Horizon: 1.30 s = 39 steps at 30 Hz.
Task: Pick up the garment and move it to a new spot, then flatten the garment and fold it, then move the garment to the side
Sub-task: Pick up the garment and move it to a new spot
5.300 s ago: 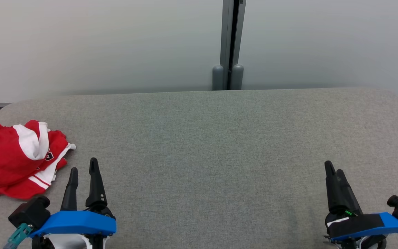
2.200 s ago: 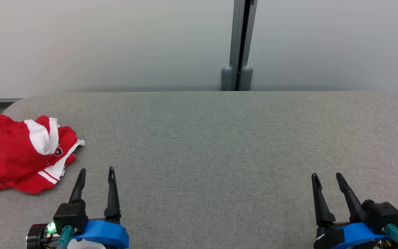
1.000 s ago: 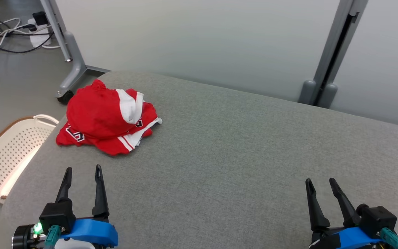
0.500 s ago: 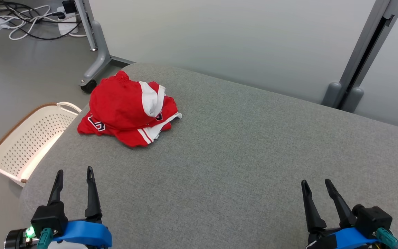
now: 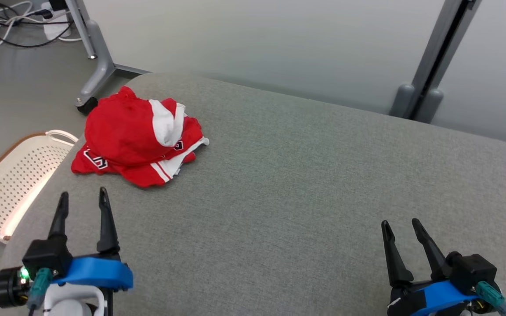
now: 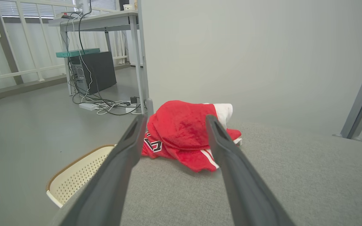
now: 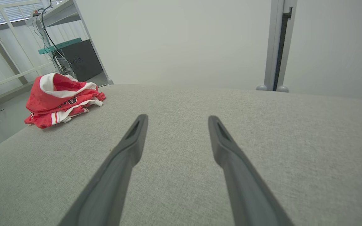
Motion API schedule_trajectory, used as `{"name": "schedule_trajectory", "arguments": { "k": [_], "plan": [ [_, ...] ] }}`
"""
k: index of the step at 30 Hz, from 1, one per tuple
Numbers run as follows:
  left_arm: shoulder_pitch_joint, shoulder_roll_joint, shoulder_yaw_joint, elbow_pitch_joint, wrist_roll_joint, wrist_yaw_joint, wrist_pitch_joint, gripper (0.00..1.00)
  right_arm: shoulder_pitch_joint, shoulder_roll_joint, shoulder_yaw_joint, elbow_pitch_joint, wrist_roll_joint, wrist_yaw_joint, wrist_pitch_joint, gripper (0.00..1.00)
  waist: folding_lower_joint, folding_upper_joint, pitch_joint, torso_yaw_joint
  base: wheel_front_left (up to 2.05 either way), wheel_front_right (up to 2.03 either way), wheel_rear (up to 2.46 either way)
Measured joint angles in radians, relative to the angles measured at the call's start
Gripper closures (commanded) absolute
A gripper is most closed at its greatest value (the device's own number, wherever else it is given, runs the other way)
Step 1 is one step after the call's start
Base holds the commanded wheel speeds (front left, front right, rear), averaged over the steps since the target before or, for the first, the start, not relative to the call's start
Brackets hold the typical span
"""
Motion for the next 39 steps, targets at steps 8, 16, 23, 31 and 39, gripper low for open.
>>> {"name": "schedule_trajectory", "arguments": {
  "k": [8,16,23,31,39],
  "plan": [
    [-0.231,0.063,0.072,0.046,-0.042,-0.021,-0.018,0.0,-0.054,0.0,-0.014,-0.03,-0.061,0.0,0.0,0.0,0.0001,0.0001,0.126,-0.125,0.0,0.0,0.0],
    [-0.432,0.122,0.139,0.142,-0.082,-0.041,-0.026,0.0,-0.1,-0.001,-0.047,-0.085,-0.106,0.0,0.013,0.0,0.0001,0.0002,0.25,-0.213,0.0,0.0,0.0],
    [-0.556,0.152,0.144,0.325,-0.113,-0.08,-0.004,0.0,-0.119,0.0,-0.057,-0.133,-0.13,0.0,0.026,0.0,0.0002,0.0002,0.33,-0.24,0.0,0.0,0.0],
    [-0.613,0.165,0.119,0.579,-0.143,-0.128,0.131,0.0,-0.133,0.0,-0.053,-0.151,-0.13,0.0,0.031,0.0,0.0001,0.0002,0.36,-0.248,0.0,0.0,0.0],
    [-0.633,0.159,0.103,0.744,-0.184,-0.159,0.296,0.0,-0.133,-0.001,-0.051,-0.147,-0.128,0.0,0.032,0.0,0.0,0.0002,0.345,-0.251,0.0,0.0,0.0]
  ]
}}
